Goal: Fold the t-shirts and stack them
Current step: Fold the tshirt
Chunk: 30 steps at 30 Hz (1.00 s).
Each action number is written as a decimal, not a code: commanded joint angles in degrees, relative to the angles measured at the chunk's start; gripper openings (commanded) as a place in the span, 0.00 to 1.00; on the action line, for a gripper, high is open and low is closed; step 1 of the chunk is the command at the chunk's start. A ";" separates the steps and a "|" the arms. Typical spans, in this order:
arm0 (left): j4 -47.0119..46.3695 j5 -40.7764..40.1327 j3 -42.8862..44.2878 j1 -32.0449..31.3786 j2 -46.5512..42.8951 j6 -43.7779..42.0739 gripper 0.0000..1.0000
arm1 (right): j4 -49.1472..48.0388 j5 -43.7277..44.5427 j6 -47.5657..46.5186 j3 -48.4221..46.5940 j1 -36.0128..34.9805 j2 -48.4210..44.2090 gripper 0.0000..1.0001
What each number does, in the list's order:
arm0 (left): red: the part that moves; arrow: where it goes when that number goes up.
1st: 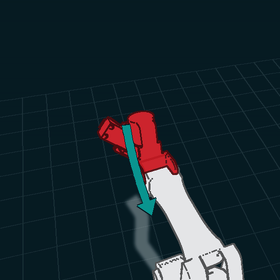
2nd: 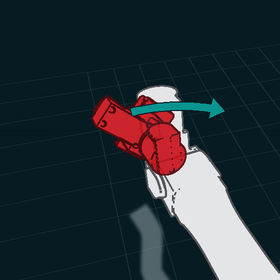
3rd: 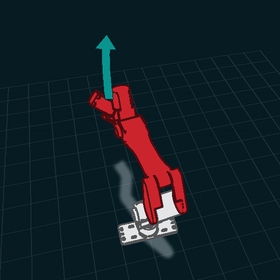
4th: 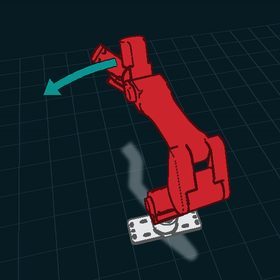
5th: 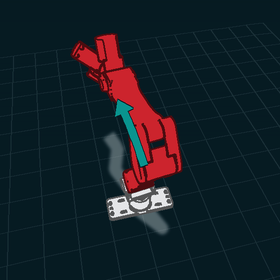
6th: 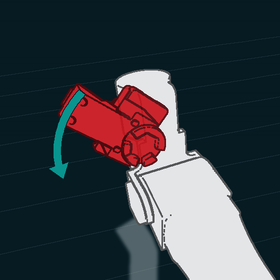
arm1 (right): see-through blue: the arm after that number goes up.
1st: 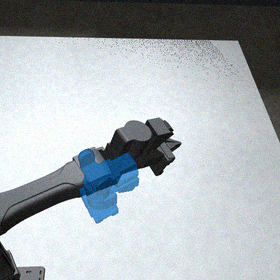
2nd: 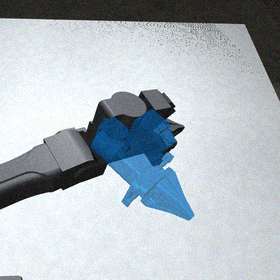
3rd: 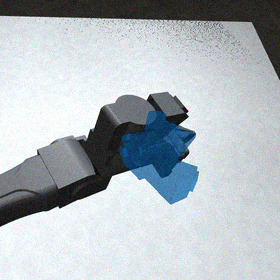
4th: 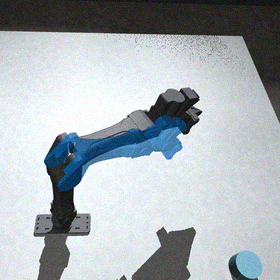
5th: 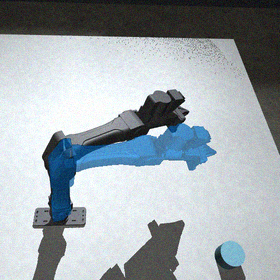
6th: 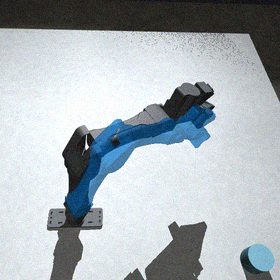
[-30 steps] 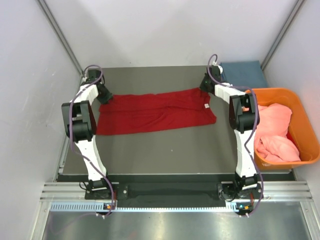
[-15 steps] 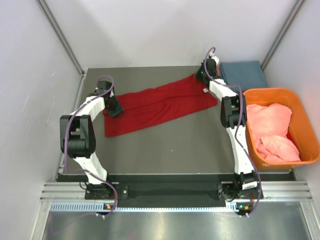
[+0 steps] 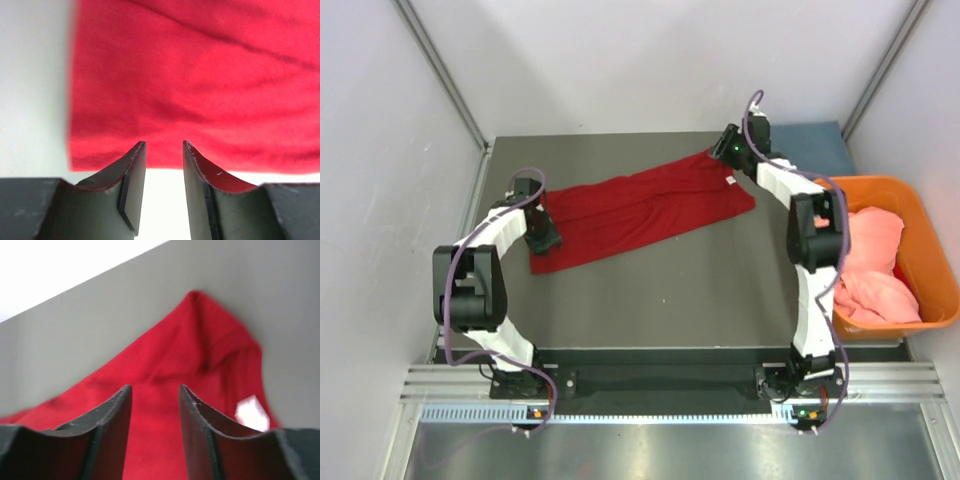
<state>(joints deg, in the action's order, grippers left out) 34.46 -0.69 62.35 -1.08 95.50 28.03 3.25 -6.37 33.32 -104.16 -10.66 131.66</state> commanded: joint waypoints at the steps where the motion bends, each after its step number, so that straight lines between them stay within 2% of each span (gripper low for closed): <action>1: -1.68 0.42 0.67 4.41 -3.13 2.29 0.41 | -0.97 -1.80 0.69 8.78 -1.47 -15.36 0.44; 8: 1.40 -2.13 -2.57 8.02 -5.68 2.11 0.44 | 0.45 -2.33 0.96 24.69 -3.49 -31.35 0.46; 12: -1.67 5.50 -6.88 13.19 -6.47 3.69 0.44 | -0.25 -4.34 1.13 31.46 -3.50 -35.50 0.47; 19: -3.69 6.92 -10.40 14.97 -3.67 3.70 0.43 | -1.05 -7.34 0.61 36.74 -3.85 -38.31 0.48; 23: -3.61 7.46 -11.46 14.97 -2.78 4.40 0.27 | -1.40 -8.13 0.08 39.55 -3.85 -39.46 0.48; 24: -3.00 6.59 -11.72 14.97 -3.30 4.49 0.16 | -1.23 -8.39 -0.18 39.99 -3.85 -39.63 0.49; 26: -0.72 4.04 -11.90 14.79 -4.53 4.66 0.09 | -0.88 -8.05 -0.27 41.13 -3.93 -39.98 0.49; 27: -0.01 3.51 -12.07 14.88 -6.28 4.75 0.01 | -0.79 -8.04 -0.36 41.49 -3.93 -40.16 0.49; 30: 1.83 3.41 -13.03 14.88 -9.71 6.33 0.00 | -0.87 -7.87 -0.10 43.33 -4.11 -40.77 0.50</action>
<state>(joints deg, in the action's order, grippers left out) 32.95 4.93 50.87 13.74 90.30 33.10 3.11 -13.67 33.61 -62.17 -14.15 93.76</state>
